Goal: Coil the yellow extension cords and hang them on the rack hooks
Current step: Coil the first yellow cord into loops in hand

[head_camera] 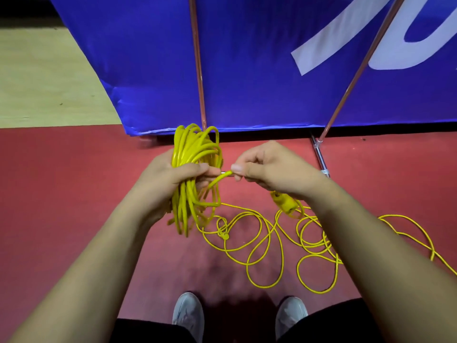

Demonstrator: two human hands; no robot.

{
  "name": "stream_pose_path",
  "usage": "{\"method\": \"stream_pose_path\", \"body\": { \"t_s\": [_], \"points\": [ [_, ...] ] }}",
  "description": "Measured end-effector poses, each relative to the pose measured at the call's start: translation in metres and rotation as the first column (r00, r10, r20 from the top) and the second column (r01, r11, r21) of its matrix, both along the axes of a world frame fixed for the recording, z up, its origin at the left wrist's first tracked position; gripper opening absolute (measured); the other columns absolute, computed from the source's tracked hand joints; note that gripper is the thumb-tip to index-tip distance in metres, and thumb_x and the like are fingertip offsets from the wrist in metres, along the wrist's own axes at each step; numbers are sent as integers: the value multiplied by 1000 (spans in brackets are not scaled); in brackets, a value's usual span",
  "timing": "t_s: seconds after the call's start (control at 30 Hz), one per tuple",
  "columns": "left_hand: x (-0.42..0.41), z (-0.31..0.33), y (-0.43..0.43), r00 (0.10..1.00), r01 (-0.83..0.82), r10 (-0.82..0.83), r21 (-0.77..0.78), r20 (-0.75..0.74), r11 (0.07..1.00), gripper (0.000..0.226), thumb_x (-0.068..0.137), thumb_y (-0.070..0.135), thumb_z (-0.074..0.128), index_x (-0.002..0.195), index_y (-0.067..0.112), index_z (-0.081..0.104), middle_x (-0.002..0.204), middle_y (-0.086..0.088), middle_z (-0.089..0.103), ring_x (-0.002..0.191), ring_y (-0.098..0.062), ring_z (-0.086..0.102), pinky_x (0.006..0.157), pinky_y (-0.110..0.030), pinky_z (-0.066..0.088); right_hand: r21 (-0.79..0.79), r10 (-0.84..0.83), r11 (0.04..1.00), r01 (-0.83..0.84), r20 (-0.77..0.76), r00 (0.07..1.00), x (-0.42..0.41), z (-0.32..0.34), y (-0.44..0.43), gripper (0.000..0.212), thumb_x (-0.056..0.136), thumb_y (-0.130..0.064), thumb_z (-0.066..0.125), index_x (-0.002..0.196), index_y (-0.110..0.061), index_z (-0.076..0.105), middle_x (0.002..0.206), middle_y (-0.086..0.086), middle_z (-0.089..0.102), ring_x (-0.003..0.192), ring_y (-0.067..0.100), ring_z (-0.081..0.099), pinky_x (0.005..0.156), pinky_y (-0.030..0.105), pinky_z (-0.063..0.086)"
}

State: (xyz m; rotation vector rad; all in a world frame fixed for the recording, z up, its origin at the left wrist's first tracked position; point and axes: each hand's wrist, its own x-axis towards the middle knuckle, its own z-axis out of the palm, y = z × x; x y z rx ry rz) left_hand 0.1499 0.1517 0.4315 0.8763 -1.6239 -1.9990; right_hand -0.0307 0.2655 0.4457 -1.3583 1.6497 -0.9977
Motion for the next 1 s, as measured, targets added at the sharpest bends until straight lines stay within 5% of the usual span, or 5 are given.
{"method": "stream_pose_path", "body": {
  "t_s": [0.23,0.33,0.5,0.73,1.0],
  "points": [
    [-1,0,7,987,146,-144,16,-71,989,16,82,17,61,72,6,56,65,-12,57,59,-21,58,54,-28,49,-54,-47,997,57,178,983,1,-11,-6,27,95,-20,61,81,3,62,54,9,44,43,14,37,44,25,29],
    [-3,1,1,981,88,-72,87,-182,992,17,85,12,55,69,9,52,58,-5,50,54,-19,48,49,-24,44,88,97,991,-104,74,992,-15,-36,-3,16,91,-16,65,89,0,63,75,28,63,70,22,59,71,37,49],
    [5,-1,-8,985,32,-13,110,-170,993,15,84,4,56,70,7,51,59,-6,47,52,-18,49,48,-24,43,235,194,948,-216,115,974,-31,-71,2,9,97,-11,55,103,-13,61,100,16,68,98,16,60,100,32,42],
    [21,-1,-15,991,106,-116,128,69,986,31,77,12,65,104,-3,65,93,-26,71,82,-33,71,74,-40,60,9,-81,997,80,69,994,-27,-51,-2,18,100,-10,49,103,-9,66,63,3,40,52,15,38,51,25,32],
    [17,-3,-5,967,223,-243,212,75,952,33,77,15,71,102,-6,62,87,-23,71,75,-33,72,64,-33,59,-101,24,994,-49,-239,971,8,-11,-8,14,94,-8,60,97,-3,72,68,-20,59,62,-12,54,61,7,37]
  ]
}}
